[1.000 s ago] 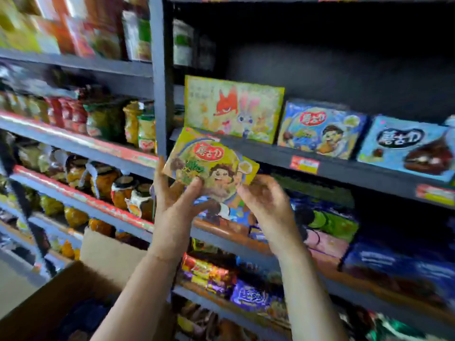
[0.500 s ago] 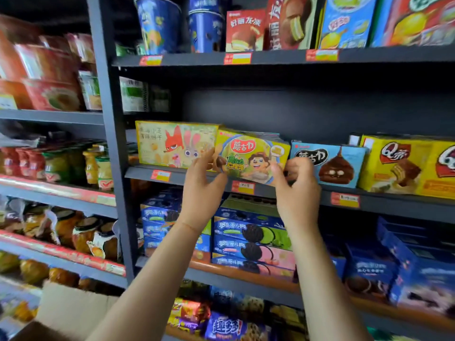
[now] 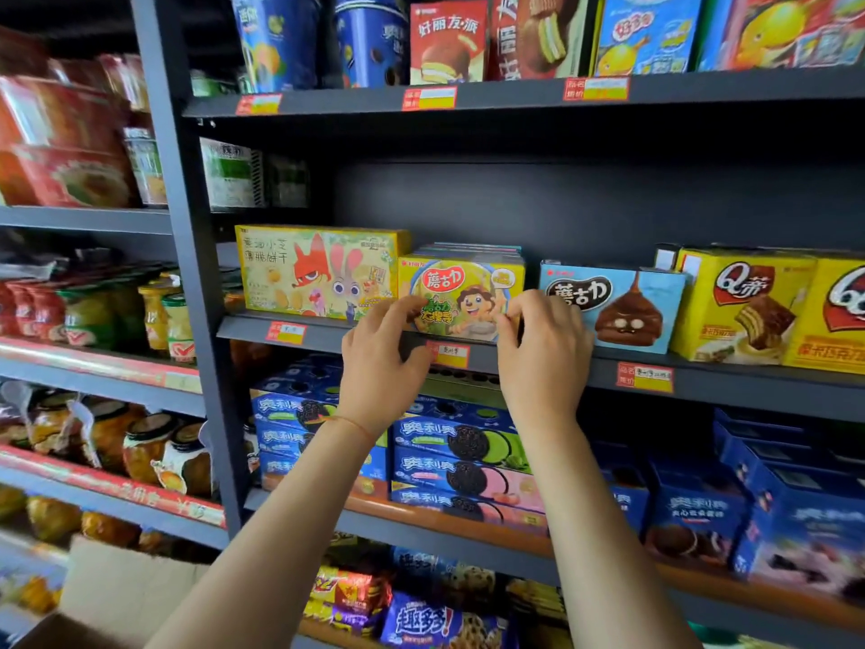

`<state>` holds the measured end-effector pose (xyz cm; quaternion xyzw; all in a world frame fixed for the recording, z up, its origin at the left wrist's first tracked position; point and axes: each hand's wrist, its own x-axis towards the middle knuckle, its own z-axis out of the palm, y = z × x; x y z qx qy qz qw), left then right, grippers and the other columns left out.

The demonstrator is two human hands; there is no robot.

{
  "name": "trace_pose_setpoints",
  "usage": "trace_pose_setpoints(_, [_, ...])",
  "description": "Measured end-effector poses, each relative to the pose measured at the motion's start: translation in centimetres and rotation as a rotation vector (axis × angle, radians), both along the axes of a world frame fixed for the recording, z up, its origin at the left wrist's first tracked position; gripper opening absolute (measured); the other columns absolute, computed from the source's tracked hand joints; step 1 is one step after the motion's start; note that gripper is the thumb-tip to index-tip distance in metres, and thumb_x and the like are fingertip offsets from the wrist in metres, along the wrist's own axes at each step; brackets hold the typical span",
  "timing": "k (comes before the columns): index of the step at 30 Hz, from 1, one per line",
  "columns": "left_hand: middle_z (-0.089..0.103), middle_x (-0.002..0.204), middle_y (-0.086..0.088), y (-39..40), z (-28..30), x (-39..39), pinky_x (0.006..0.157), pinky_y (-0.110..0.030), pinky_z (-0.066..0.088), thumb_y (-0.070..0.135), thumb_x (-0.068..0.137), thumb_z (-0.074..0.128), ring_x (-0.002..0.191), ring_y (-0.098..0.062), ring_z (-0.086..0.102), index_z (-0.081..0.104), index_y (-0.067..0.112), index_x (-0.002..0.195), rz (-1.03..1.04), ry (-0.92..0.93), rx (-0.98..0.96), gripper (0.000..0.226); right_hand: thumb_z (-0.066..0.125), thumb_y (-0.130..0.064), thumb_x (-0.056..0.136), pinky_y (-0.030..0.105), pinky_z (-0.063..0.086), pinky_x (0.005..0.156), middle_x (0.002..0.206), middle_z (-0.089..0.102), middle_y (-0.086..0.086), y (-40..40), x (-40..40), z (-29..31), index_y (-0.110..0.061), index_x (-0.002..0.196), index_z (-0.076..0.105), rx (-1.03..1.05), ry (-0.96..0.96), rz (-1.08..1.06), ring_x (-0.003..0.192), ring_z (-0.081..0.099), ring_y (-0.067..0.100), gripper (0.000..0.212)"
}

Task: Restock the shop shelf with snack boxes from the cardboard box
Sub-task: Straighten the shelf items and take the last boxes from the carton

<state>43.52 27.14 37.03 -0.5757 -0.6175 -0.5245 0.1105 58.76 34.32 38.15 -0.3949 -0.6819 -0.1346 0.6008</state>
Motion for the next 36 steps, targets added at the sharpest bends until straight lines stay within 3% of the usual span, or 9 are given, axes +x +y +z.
trace_pose_setpoints(6, [0.048, 0.124, 0.0, 0.9, 0.4, -0.9, 0.108, -0.04, 0.023, 0.032, 0.081, 0.043, 0.122, -0.022, 0.044, 0.057, 0.031, 0.138, 0.073, 0.086, -0.076, 0.059, 0.066, -0.019, 0.09, 0.039, 0.039, 0.072, 0.081, 0.061, 0.006, 0.5, -0.4, -0.4, -0.013, 0.087, 0.067, -0.02, -0.054, -0.084, 0.083, 0.054, 0.03, 0.008])
trace_pose_setpoints(14, [0.055, 0.124, 0.003, 1.2, 0.6, -2.2, 0.104, -0.039, 0.028, 0.037, 0.084, 0.041, 0.122, -0.021, 0.045, 0.062, 0.032, 0.132, 0.036, 0.116, -0.073, 0.053, 0.06, -0.022, 0.09, 0.041, 0.039, 0.077, 0.089, 0.061, 0.005, -0.4, -1.1, -0.7, -0.012, 0.099, 0.073, -0.036, -0.078, -0.075, 0.09, 0.054, 0.03, 0.019])
trace_pose_setpoints(17, [0.063, 0.108, 0.003, -0.8, -0.3, -3.9, 0.094, -0.039, 0.045, 0.025, 0.086, 0.048, 0.105, -0.019, 0.057, 0.073, 0.021, 0.112, -0.04, -0.016, 0.152, 0.037, 0.058, -0.021, 0.089, 0.039, 0.046, 0.074, 0.087, 0.062, 0.003, -2.3, -2.9, -0.8, -0.012, 0.091, 0.071, 0.052, 0.014, 0.131, 0.084, 0.055, 0.025, 0.016])
trace_pose_setpoints(20, [0.065, 0.084, 0.012, -4.2, -3.2, -7.5, 0.069, -0.031, 0.05, 0.017, 0.088, 0.051, 0.075, -0.011, 0.06, 0.074, 0.018, 0.095, -0.016, -0.219, 0.24, 0.025, 0.056, -0.02, 0.089, 0.03, 0.045, 0.061, 0.076, 0.062, -0.002, -5.2, -7.2, -2.1, -0.012, 0.087, 0.068, -0.026, 0.063, 0.514, 0.068, 0.055, 0.017, 0.015])
trace_pose_setpoints(22, [0.063, 0.069, 0.013, -6.8, -6.4, -11.3, 0.057, -0.03, 0.046, 0.02, 0.087, 0.052, 0.058, -0.008, 0.054, 0.074, 0.022, 0.091, 0.04, -0.345, 0.183, 0.023, 0.055, -0.021, 0.09, 0.026, 0.044, 0.057, 0.07, 0.063, -0.003, -7.0, -11.6, -4.2, -0.013, 0.085, 0.069, -0.216, 0.076, 0.74, 0.063, 0.056, 0.013, 0.017])
trace_pose_setpoints(25, [0.063, 0.065, 0.012, -11.4, -14.2, -18.8, 0.06, -0.028, 0.044, 0.028, 0.085, 0.051, 0.06, -0.003, 0.056, 0.072, 0.027, 0.09, 0.207, -0.432, -0.049, 0.021, 0.054, -0.025, 0.091, 0.027, 0.044, 0.06, 0.064, 0.062, 0.001, -9.3, -19.6, -10.3, -0.012, 0.08, 0.068, -0.505, -0.004, 0.91, 0.063, 0.058, 0.015, 0.022])
trace_pose_setpoints(29, [0.07, 0.083, 0.006, -21.4, -28.7, -27.8, 0.075, -0.034, 0.051, 0.02, 0.091, 0.058, 0.079, -0.016, 0.064, 0.073, 0.027, 0.098, 0.535, -0.596, -0.463, 0.018, 0.055, -0.022, 0.093, 0.034, 0.047, 0.063, 0.066, 0.066, 0.004, -13.1, -31.3, -23.9, -0.016, 0.08, 0.07, -0.995, -0.353, 0.961, 0.066, 0.063, 0.019, 0.02])
trace_pose_setpoints(32, [0.075, 0.093, 0.0, -28.5, -37.6, -30.0, 0.08, -0.035, 0.052, 0.017, 0.09, 0.062, 0.092, -0.023, 0.068, 0.074, 0.021, 0.098, 0.746, -0.772, -0.562, 0.016, 0.056, -0.022, 0.093, 0.036, 0.05, 0.066, 0.067, 0.069, -0.002, -16.2, -36.4, -32.9, -0.021, 0.08, 0.073, -1.218, -0.578, 0.922, 0.069, 0.065, 0.017, 0.021])
trace_pose_setpoints(36, [0.066, 0.082, 0.0, -37.2, -47.9, -32.4, 0.073, -0.035, 0.046, 0.024, 0.09, 0.065, 0.088, -0.028, 0.064, 0.068, 0.017, 0.09, 0.976, -1.018, -0.687, 0.008, 0.06, -0.027, 0.088, 0.036, 0.051, 0.071, 0.066, 0.064, -0.009, -23.0, -43.3, -45.9, -0.03, 0.066, 0.063, -1.443, -0.908, 0.957, 0.074, 0.064, 0.018, 0.023])
